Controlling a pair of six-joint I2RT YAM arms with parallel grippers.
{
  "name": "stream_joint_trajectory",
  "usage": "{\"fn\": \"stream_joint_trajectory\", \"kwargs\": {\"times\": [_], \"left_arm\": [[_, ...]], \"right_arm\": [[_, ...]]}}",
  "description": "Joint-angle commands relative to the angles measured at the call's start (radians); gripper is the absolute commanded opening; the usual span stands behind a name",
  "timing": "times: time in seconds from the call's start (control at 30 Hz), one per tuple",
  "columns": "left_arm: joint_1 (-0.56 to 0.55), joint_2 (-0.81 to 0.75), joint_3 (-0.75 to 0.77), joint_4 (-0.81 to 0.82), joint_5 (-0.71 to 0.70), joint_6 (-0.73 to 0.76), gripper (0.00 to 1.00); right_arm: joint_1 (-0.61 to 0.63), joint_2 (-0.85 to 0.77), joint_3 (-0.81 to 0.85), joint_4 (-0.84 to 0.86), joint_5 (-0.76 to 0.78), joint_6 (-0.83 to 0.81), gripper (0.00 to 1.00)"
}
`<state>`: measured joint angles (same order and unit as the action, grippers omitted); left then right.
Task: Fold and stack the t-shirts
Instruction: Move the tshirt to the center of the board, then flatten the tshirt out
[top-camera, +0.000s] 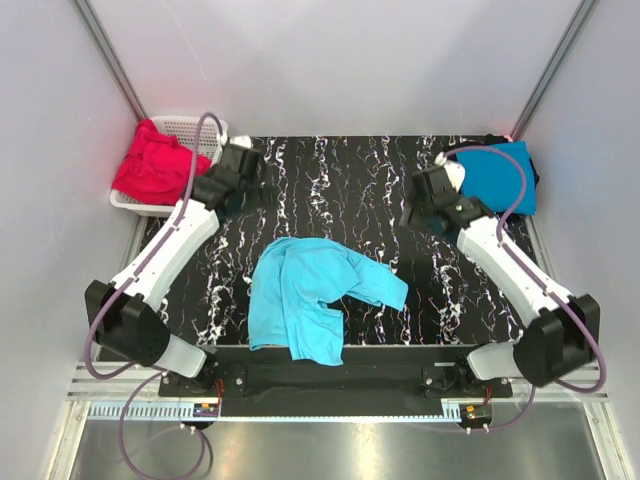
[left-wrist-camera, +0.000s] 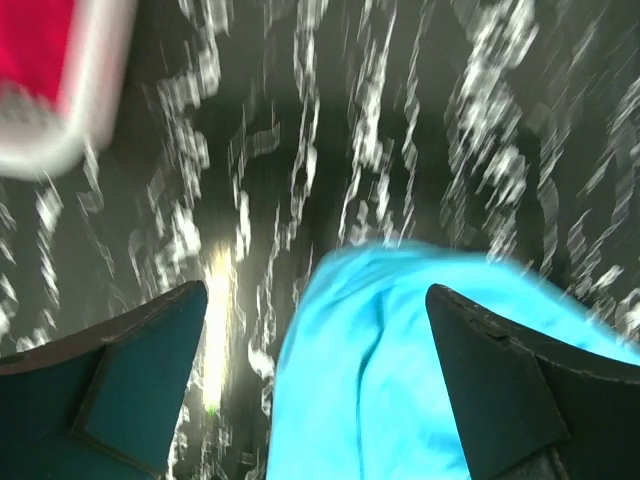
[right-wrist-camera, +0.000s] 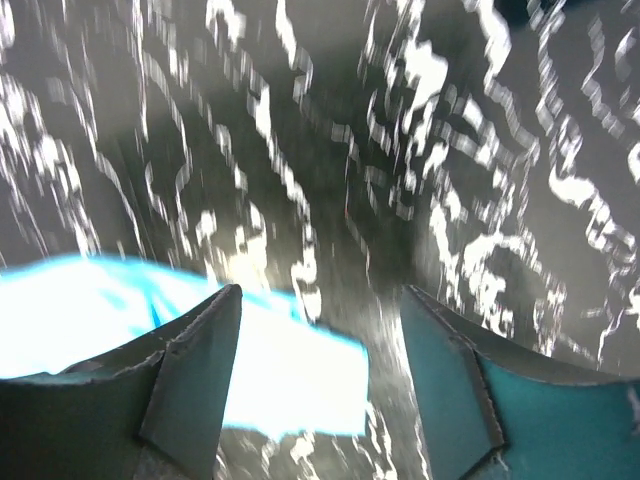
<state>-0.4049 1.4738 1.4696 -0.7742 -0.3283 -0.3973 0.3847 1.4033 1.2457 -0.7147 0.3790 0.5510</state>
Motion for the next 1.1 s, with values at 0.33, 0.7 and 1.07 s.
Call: {"fn": "stream_joint_trajectory", "kwargs": {"times": [0.33,0.7,1.07], "left_arm": [[-0.269,-0.375,-0.442,0.000,0.100,-0.270,0.77],[-0.805,-0.363,-0.631,-0.045,-0.086,-0.662,0.76],[-1.065,-0.034,-0.462,-0.073,-0.155,-0.716,0.77]], "right_arm": [[0.305,-0.142,-0.298,-0.149,0.079,0.179,0.63],[0.359,-0.061,-0.321,-0.103,0.100,0.248,0.64],[0.367,0.008,-0.302,-0.039,0.092,0.247,0.64]]}}
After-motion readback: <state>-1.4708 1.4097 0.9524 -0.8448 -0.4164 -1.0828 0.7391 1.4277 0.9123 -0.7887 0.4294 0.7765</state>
